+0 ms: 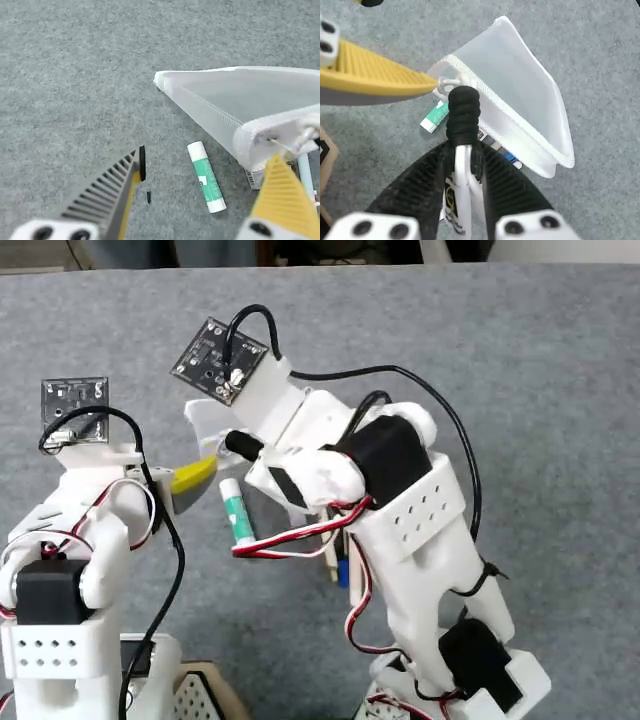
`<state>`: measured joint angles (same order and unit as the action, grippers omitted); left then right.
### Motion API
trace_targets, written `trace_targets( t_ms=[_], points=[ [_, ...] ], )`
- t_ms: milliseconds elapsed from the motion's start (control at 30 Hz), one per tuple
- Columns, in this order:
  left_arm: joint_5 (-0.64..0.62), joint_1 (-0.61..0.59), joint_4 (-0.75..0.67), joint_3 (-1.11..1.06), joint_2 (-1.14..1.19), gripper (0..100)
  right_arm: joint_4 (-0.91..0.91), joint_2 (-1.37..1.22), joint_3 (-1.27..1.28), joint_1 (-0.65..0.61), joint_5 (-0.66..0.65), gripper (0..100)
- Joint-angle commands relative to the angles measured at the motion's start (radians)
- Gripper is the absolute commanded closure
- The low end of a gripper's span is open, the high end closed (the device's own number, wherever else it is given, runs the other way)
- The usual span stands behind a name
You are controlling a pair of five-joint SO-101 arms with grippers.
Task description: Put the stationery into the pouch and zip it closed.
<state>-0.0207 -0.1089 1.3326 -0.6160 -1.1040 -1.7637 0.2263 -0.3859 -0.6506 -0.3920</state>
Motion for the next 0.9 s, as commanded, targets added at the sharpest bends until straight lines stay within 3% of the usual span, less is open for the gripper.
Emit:
trace_targets(
  t_ms=[0,233,467,667,867],
  points=[
    [-0.008,0.01,-0.06,-0.027,-0.006,62,-0.002,0.036,-0.045,0.009,0.0,98.7],
    [0.0,0.008,-0.184,-0.151,-0.006,63,-0.002,0.036,-0.045,0.005,0.0,98.7],
    [0.0,0.008,-0.252,-0.176,-0.006,70,-0.003,0.036,-0.042,0.005,0.0,98.7],
    [0.0,0.012,-0.258,-0.176,-0.005,72,-0.003,0.036,-0.042,0.005,0.0,98.7],
    [0.002,0.015,-0.252,-0.171,-0.003,82,-0.003,0.036,-0.041,0.008,-0.002,98.7]
  ],
)
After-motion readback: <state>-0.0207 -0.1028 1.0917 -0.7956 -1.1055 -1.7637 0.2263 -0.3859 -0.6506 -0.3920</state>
